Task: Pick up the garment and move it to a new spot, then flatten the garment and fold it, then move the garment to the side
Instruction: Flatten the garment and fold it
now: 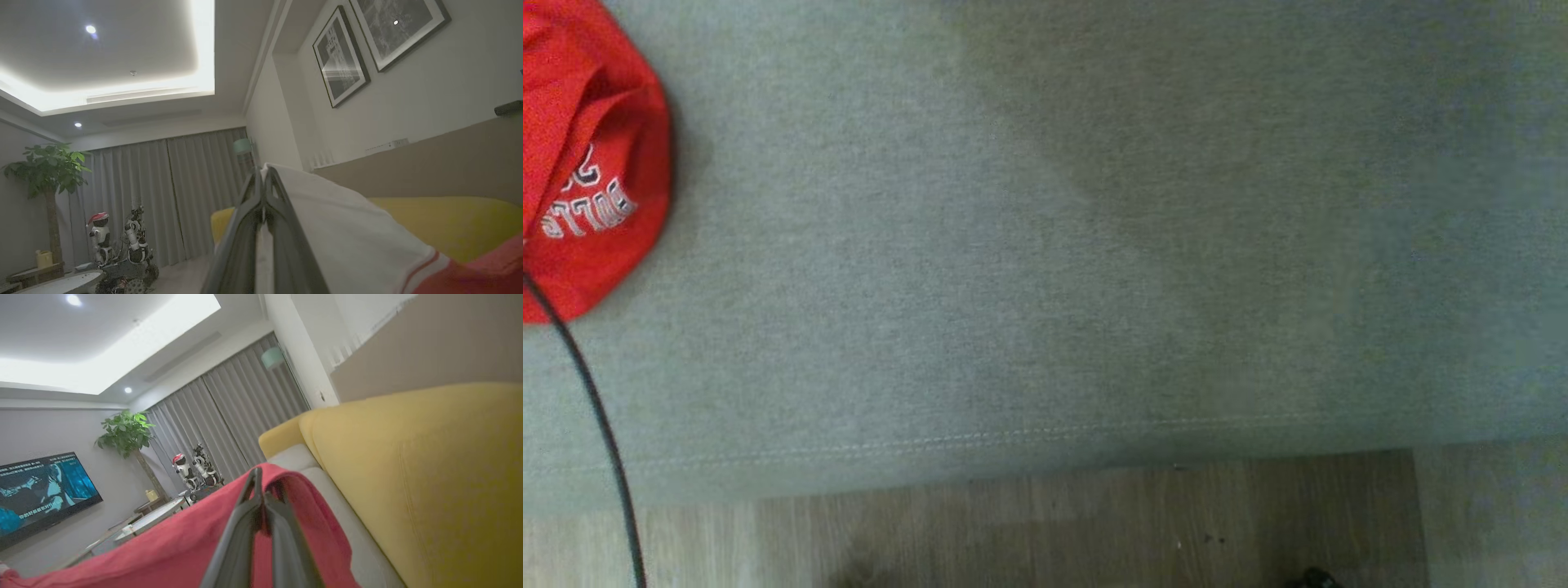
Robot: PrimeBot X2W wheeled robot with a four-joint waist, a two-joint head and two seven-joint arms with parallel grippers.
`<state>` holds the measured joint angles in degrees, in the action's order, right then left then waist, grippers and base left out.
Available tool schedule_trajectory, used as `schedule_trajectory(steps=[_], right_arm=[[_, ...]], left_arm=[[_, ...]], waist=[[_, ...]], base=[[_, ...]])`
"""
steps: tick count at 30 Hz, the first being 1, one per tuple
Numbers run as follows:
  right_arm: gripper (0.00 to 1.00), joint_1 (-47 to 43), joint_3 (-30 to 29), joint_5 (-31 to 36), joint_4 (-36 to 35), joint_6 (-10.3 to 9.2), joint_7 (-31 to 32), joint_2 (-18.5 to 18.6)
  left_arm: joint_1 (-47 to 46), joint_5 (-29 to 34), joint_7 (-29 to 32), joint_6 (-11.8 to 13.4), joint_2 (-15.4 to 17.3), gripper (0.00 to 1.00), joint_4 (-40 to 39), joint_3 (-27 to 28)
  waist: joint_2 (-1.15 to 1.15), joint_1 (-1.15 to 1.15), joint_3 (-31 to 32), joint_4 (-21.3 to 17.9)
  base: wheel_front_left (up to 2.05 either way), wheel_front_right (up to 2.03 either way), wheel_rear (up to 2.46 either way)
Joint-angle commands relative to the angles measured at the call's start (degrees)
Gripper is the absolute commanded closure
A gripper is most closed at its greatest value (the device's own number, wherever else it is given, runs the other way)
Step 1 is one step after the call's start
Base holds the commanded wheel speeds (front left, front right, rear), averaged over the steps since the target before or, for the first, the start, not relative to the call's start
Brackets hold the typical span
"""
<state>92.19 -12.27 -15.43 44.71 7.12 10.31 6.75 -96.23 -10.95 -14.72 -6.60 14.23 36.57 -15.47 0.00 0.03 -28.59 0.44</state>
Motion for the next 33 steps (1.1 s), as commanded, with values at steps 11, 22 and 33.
schedule_trajectory(steps=[11,22,33], right_arm=[[1.0,-15.5,7.3,-9.8,12.6,0.36,-6.0,1.3],[1.0,-33.4,18.2,-19.1,13.8,0.36,4.3,6.0],[1.0,-43.2,22.6,-20.7,13.8,0.36,5.8,8.5]], left_arm=[[20.3,-0.3,-0.3,-0.8,0.4,1.0,-4.1,-5.2],[46.9,-4.8,-0.3,-0.9,5.9,1.0,-11.4,-11.0],[62.6,-9.6,-0.3,-0.9,13.5,1.0,-17.4,-16.1]], waist=[[0.0,-0.03,2.2,2.5],[0.0,-0.03,10.3,1.8],[0.0,-0.03,15.9,1.9]], base=[[0.0,0.0,0.0],[0.0,0.0,0.0],[0.0,0.0,0.0]])
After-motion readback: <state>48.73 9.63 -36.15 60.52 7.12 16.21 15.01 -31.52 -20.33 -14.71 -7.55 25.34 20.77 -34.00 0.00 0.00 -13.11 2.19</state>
